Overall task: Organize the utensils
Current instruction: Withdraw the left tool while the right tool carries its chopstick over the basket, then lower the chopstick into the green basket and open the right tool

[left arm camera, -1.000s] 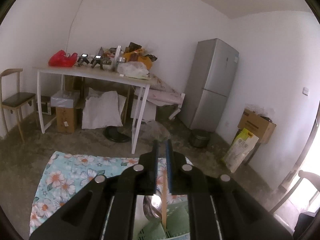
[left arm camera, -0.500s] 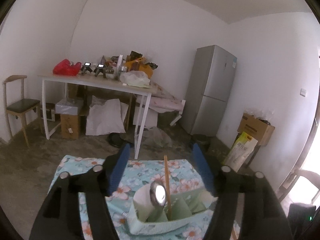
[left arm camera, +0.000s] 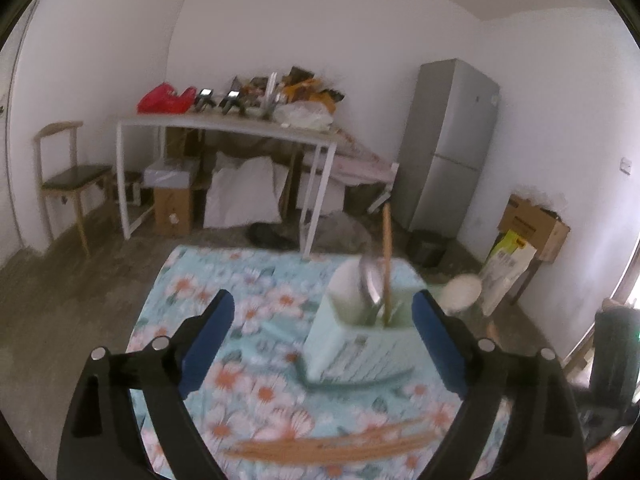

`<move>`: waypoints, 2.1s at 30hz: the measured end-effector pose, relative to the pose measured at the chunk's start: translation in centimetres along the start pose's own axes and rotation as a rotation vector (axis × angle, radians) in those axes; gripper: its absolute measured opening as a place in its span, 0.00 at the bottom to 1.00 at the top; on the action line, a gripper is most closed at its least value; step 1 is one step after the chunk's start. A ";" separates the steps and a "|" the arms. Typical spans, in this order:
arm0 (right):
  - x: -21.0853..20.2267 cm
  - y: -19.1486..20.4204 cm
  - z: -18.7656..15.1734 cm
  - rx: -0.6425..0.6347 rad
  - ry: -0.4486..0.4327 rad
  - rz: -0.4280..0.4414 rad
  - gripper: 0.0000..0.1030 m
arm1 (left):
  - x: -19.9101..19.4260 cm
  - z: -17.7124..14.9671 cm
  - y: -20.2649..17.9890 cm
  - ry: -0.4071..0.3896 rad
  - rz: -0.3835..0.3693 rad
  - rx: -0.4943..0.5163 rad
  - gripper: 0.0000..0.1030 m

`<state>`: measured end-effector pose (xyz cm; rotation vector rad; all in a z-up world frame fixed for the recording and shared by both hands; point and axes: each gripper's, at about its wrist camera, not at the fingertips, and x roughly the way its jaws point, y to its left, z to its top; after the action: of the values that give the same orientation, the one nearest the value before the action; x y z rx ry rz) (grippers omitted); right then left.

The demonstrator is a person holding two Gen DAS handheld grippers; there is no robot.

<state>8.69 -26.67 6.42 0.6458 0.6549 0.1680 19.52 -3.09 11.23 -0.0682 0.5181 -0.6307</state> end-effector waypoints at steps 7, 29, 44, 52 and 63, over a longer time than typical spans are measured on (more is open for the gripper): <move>-0.2 0.2 4.3 -0.071 -0.071 0.000 0.05 | -0.7 -2.7 1.7 0.043 0.035 -0.057 0.86; 5.8 0.2 17.7 -0.041 -0.469 -0.037 0.05 | -3.1 -4.6 7.8 0.020 0.117 -0.178 0.86; 9.7 -2.3 15.7 -0.004 -0.391 -0.167 0.06 | -3.6 -5.0 9.2 0.017 0.127 -0.202 0.86; 9.5 -1.7 14.9 -0.025 -0.352 -0.181 0.12 | -3.6 -5.0 9.3 0.015 0.128 -0.202 0.86; 4.9 0.7 12.5 -0.140 -0.385 -0.249 0.68 | -3.6 -4.6 8.0 0.025 0.108 -0.185 0.86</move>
<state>20.27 -30.80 11.89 0.4401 0.3435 -0.1398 19.22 5.90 7.12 -0.2055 0.5993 -0.4776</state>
